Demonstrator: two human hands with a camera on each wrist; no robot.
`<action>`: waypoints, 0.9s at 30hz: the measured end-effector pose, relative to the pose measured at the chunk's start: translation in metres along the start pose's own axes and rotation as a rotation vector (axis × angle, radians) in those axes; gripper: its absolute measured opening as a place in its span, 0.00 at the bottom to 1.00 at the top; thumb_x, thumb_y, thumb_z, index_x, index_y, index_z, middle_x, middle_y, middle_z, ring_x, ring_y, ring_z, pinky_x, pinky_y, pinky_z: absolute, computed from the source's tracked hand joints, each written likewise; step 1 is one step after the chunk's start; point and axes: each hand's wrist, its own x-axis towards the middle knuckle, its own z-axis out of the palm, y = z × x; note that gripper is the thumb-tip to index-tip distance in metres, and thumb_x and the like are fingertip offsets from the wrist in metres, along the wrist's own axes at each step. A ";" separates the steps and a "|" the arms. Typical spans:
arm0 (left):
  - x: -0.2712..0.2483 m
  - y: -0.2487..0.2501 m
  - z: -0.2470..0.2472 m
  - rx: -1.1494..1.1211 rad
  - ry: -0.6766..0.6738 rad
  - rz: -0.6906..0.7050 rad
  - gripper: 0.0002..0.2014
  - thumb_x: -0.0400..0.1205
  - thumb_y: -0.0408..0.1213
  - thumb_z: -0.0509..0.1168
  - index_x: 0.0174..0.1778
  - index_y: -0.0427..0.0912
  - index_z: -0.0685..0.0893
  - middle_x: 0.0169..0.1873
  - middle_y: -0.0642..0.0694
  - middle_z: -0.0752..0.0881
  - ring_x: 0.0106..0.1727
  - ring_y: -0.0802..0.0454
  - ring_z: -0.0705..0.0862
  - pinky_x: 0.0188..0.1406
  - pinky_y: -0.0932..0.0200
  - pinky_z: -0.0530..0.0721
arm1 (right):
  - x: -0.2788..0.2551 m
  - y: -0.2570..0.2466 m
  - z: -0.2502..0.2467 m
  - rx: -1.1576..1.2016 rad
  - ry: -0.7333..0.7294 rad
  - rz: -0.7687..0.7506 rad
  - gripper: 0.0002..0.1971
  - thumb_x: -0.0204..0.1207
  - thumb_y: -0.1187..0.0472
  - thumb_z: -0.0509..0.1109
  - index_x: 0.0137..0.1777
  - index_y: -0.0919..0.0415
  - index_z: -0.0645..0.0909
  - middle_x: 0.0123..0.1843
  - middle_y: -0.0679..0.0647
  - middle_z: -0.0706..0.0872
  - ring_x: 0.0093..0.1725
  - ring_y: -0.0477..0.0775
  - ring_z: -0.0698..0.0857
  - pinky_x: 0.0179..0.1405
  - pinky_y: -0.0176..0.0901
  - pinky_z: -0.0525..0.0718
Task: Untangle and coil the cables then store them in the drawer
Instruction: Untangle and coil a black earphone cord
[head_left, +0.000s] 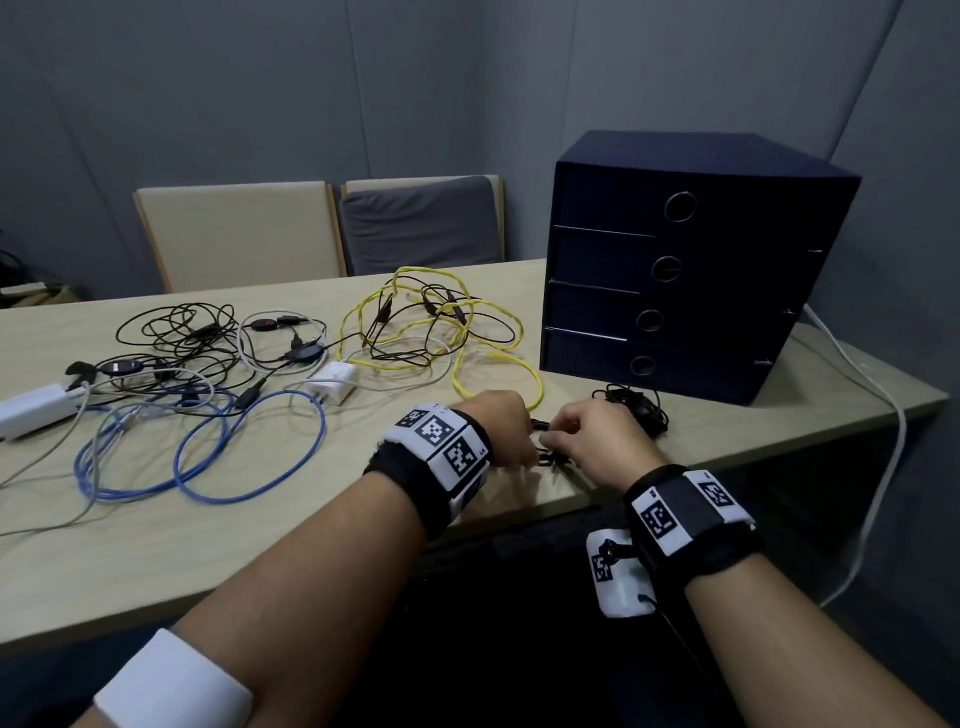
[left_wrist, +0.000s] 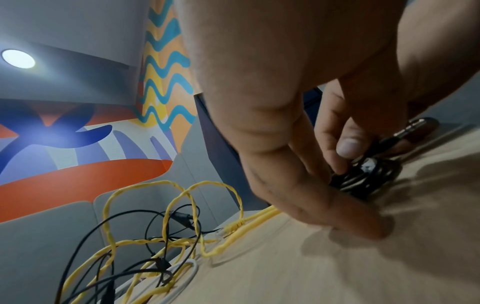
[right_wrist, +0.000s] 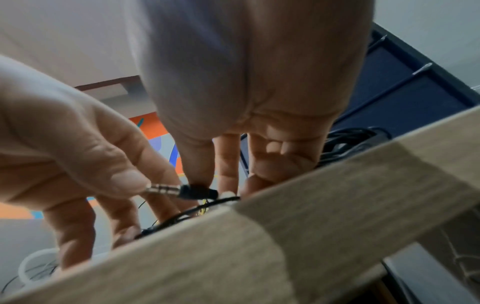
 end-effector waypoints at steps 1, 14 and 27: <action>-0.002 0.000 -0.002 -0.010 0.001 0.003 0.16 0.79 0.46 0.70 0.59 0.43 0.87 0.48 0.43 0.89 0.45 0.46 0.86 0.50 0.51 0.87 | 0.000 0.000 -0.001 0.013 0.008 0.001 0.08 0.76 0.49 0.75 0.45 0.54 0.88 0.46 0.50 0.88 0.46 0.50 0.84 0.49 0.45 0.83; -0.081 -0.062 -0.055 -0.170 0.223 -0.005 0.25 0.80 0.57 0.67 0.73 0.54 0.78 0.68 0.53 0.80 0.66 0.51 0.79 0.69 0.54 0.75 | -0.003 -0.070 -0.018 0.111 0.057 -0.162 0.06 0.77 0.51 0.73 0.42 0.50 0.84 0.42 0.46 0.85 0.42 0.47 0.83 0.38 0.42 0.76; -0.126 -0.215 -0.062 0.011 0.196 -0.390 0.26 0.80 0.54 0.66 0.74 0.52 0.76 0.69 0.49 0.81 0.69 0.47 0.78 0.68 0.57 0.73 | 0.024 -0.190 0.066 -0.123 -0.368 -0.450 0.11 0.77 0.51 0.74 0.57 0.52 0.85 0.49 0.47 0.86 0.35 0.40 0.78 0.35 0.37 0.75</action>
